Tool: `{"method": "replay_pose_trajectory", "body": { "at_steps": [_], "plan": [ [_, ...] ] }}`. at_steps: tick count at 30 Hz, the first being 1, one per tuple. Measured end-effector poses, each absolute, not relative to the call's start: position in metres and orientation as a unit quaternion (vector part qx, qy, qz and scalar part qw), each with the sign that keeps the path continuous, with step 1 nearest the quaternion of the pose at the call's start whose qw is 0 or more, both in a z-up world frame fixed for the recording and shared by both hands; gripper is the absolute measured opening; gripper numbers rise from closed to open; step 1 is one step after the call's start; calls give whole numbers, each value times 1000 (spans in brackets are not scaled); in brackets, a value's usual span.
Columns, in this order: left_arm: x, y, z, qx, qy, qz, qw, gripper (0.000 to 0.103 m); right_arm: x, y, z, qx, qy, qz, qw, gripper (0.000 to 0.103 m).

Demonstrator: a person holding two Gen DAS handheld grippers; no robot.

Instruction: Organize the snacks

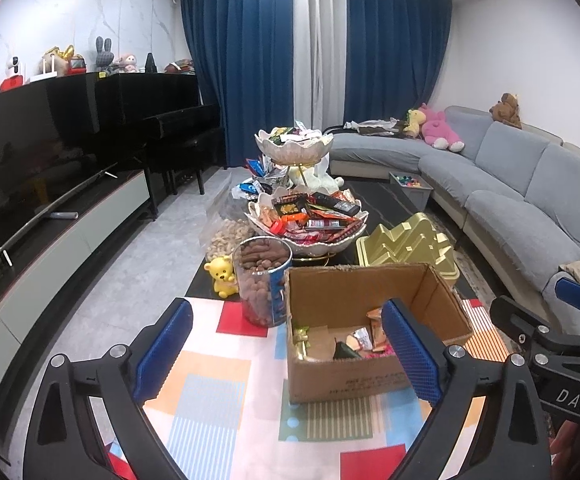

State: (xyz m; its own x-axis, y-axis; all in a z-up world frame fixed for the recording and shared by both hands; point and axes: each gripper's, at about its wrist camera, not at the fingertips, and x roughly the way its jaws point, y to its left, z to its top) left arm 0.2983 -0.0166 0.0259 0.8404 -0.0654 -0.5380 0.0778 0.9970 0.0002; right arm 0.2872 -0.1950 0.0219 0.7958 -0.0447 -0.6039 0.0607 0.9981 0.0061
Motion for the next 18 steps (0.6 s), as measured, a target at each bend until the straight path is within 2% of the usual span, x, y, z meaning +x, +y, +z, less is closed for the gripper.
{"method": "replay_pose_trajectory", "body": {
  "at_steps": [18],
  "plan": [
    [208, -7, 27, 20, 293, -27, 956, 98, 199, -189, 19, 16, 310, -28, 950, 99]
  ]
}}
